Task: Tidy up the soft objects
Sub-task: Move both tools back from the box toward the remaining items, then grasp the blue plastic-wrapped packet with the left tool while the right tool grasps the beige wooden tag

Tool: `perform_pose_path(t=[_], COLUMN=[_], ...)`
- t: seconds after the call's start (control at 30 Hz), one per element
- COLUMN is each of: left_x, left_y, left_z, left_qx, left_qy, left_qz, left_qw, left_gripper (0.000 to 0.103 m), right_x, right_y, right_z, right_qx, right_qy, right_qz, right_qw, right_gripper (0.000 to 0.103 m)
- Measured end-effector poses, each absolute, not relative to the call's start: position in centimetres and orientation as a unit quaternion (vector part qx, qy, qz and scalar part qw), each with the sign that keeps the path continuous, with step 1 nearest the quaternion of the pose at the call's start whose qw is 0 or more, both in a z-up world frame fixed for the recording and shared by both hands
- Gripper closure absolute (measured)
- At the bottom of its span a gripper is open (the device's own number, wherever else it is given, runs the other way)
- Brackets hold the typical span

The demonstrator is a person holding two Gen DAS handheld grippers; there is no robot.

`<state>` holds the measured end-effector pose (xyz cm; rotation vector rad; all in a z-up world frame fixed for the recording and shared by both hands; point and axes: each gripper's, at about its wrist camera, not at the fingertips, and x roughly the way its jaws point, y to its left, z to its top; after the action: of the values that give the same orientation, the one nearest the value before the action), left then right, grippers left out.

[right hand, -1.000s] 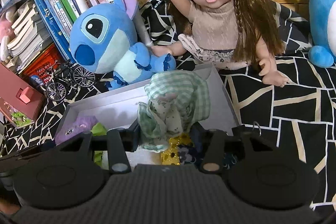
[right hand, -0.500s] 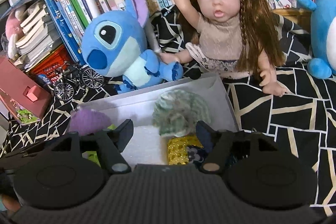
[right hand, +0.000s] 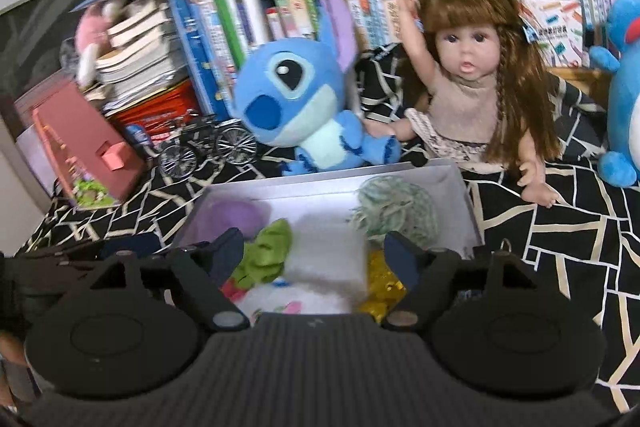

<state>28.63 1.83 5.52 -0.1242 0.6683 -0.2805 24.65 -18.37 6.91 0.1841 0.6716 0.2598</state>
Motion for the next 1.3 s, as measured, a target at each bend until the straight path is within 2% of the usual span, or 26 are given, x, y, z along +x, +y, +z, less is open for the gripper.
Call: perform_pose_path(t=[0.43, 0.7, 0.9, 1.3], left_x=[21.1, 16.9, 14.9, 13.2], left_y=[4.9, 6.5, 7.4, 9.5], left_z=[5.8, 5.0, 4.4, 2.4], left_qx=[-0.042, -0.03, -0.024, -0.032], left_qy=[0.299, 0.286, 0.284, 0.31], left_qz=[-0.138, -0.13, -0.124, -0.108], left_qw=[0.943, 0.949, 0.95, 0.944], left_gripper=[0.014, 0.012, 0.011, 0.01], right_x=[18.3, 14.8, 12.3, 9.5], right_y=[-16.0, -14.8, -13.5, -10.2], right_z=[6.5, 5.2, 4.3, 1.8], right_qx=[0.054, 0.038, 0.007, -0.035], right_qy=[0.292, 0.277, 0.261, 0.269], right_qz=[0.176, 0.188, 0.194, 0.225], right_qw=[0.939, 0.942, 0.946, 0.936], right_gripper=[0.011, 0.004, 0.001, 0.0])
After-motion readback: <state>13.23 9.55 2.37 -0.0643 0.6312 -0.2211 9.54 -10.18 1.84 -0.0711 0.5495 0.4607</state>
